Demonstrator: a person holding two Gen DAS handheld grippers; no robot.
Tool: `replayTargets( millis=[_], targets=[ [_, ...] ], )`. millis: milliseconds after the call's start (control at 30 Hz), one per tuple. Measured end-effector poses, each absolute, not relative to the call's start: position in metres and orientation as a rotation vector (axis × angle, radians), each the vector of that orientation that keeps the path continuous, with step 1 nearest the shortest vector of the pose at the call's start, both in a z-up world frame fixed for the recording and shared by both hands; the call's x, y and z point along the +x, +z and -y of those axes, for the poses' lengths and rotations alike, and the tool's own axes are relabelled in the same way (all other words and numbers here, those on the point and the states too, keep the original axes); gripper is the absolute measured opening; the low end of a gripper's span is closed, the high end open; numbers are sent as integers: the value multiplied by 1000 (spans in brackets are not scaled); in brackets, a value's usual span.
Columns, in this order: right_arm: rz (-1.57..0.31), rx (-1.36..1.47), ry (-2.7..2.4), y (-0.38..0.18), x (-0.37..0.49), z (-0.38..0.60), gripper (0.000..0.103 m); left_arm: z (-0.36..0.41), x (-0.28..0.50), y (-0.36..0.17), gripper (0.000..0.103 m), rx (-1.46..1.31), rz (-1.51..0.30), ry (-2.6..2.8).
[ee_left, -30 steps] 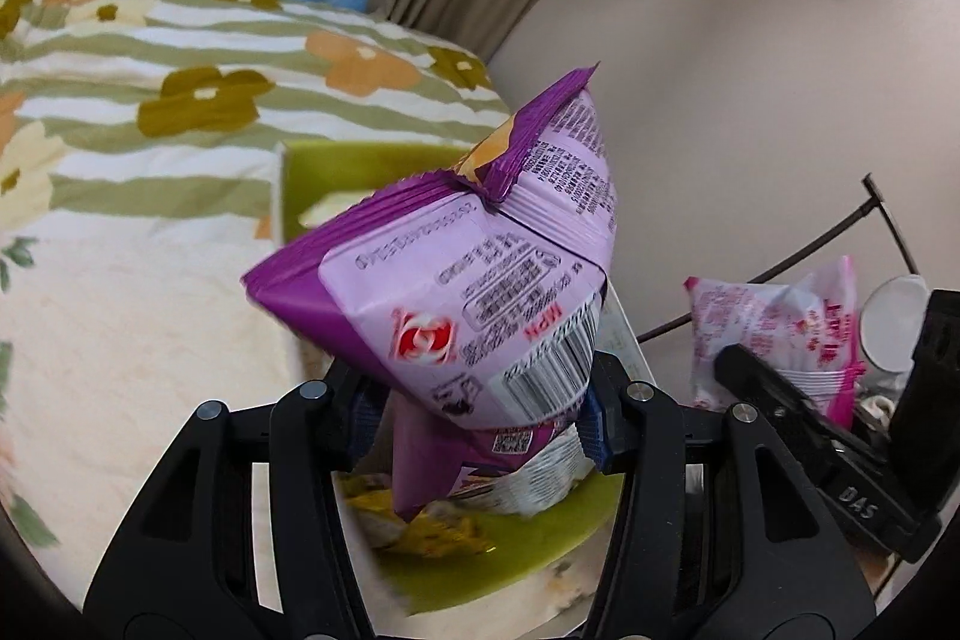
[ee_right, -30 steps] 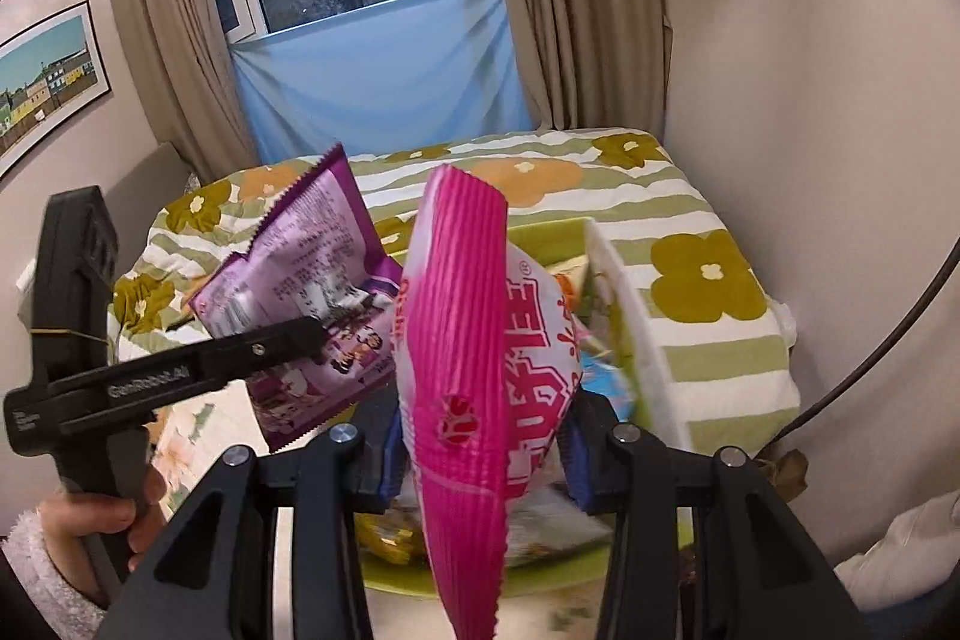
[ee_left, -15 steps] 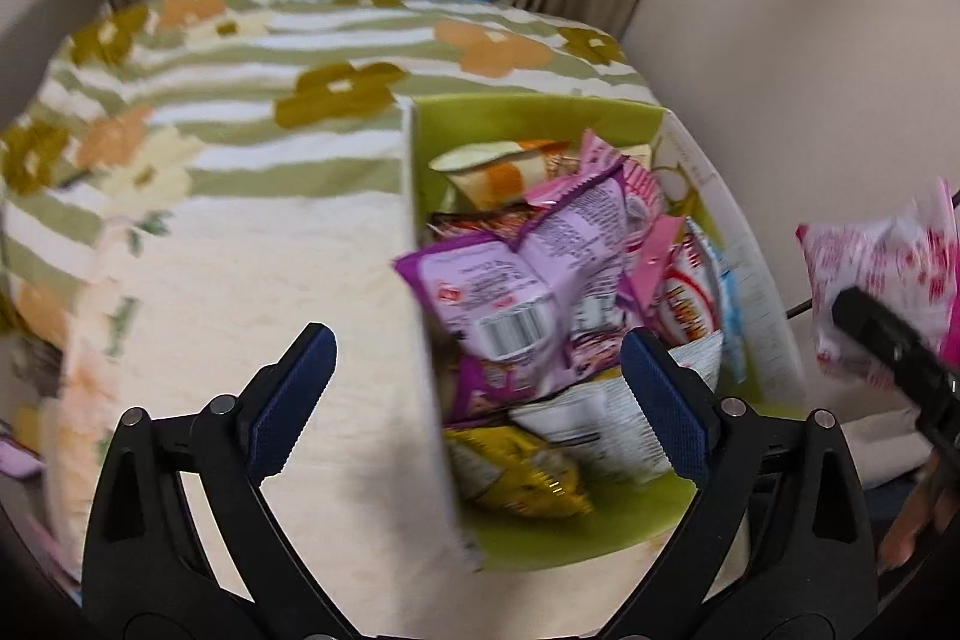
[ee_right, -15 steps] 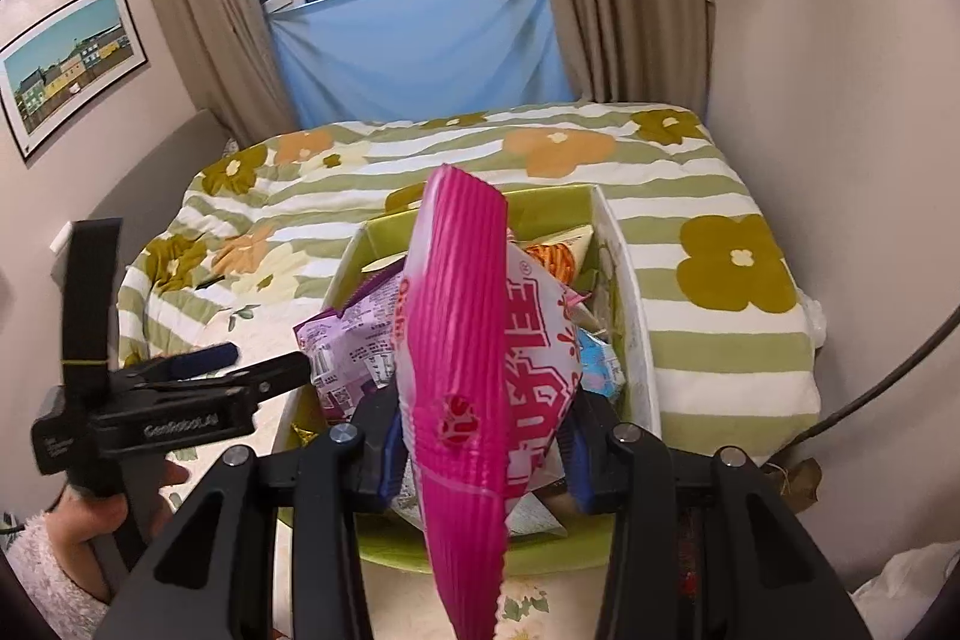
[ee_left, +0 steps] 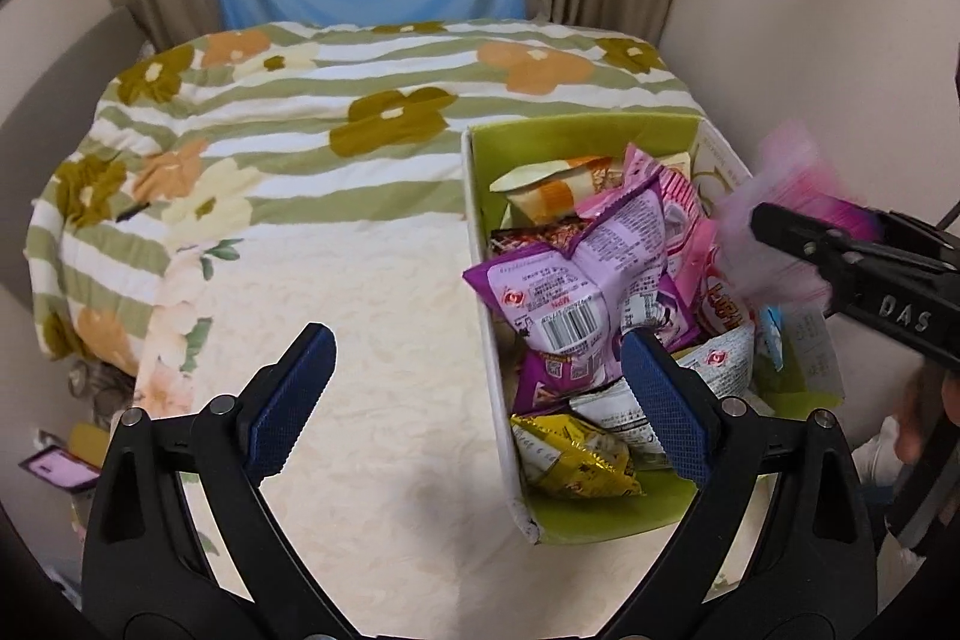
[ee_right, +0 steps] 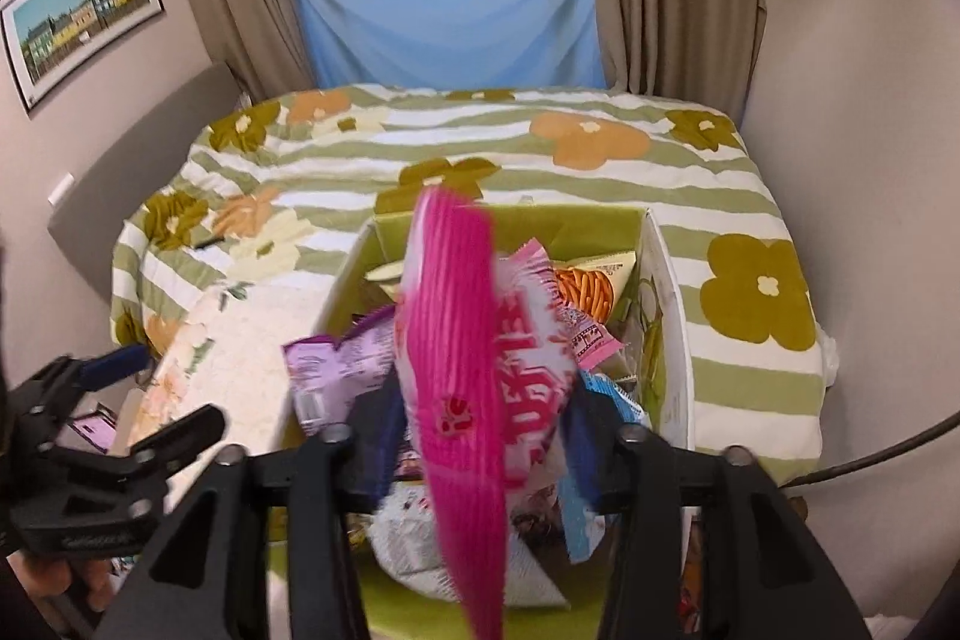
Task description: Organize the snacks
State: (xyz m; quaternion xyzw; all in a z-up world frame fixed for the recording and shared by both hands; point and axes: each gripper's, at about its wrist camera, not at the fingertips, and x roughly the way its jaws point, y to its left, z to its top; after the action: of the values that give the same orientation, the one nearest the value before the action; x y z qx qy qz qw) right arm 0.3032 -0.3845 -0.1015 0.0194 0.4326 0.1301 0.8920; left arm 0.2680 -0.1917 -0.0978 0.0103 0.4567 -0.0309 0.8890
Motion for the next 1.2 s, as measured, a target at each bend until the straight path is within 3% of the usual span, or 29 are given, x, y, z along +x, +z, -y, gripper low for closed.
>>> replayTargets(
  millis=[67,100,667,1033,1200],
  targets=[
    [-902,4,247,-106,305,383,97,193,268,-102,96,19,-958,-61],
    [-894,-3,246,-107,304,383,102,193,267,-104,96,18,-961,-57],
    [-820,46,192,-85,254,401,102,186,233,-85,96,22,-912,-53],
    [-690,38,119,-31,167,374,102,142,143,-25,96,14,-765,-42],
    [-665,21,85,-15,119,357,102,125,91,-2,103,23,-674,-19]
  ],
)
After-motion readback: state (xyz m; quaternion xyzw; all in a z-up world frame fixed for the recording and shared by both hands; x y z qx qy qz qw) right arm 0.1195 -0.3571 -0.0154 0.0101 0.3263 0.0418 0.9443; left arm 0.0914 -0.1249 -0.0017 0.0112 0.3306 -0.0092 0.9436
